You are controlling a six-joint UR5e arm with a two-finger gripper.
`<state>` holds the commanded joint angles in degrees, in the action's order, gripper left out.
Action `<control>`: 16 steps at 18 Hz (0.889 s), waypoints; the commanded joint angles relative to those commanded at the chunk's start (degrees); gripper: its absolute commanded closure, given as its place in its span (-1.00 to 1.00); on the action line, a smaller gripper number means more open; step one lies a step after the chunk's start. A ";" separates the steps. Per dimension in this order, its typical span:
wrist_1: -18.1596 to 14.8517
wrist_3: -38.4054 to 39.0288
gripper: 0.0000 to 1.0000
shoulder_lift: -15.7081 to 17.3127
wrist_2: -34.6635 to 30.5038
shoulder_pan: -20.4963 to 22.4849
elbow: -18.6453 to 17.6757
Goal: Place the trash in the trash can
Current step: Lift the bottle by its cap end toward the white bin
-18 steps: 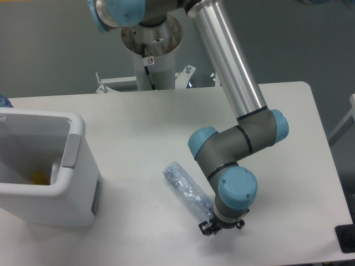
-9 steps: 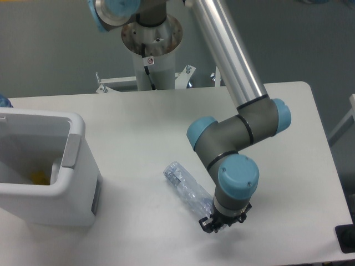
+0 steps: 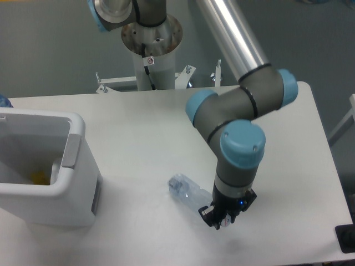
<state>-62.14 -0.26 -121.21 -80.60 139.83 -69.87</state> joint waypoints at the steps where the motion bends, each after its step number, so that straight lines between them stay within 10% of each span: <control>1: 0.00 0.09 0.72 0.79 0.79 -0.09 0.00; 16: 0.18 0.18 0.75 13.54 11.08 -2.45 0.00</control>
<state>-61.96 -0.09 -107.68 -69.53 137.38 -69.87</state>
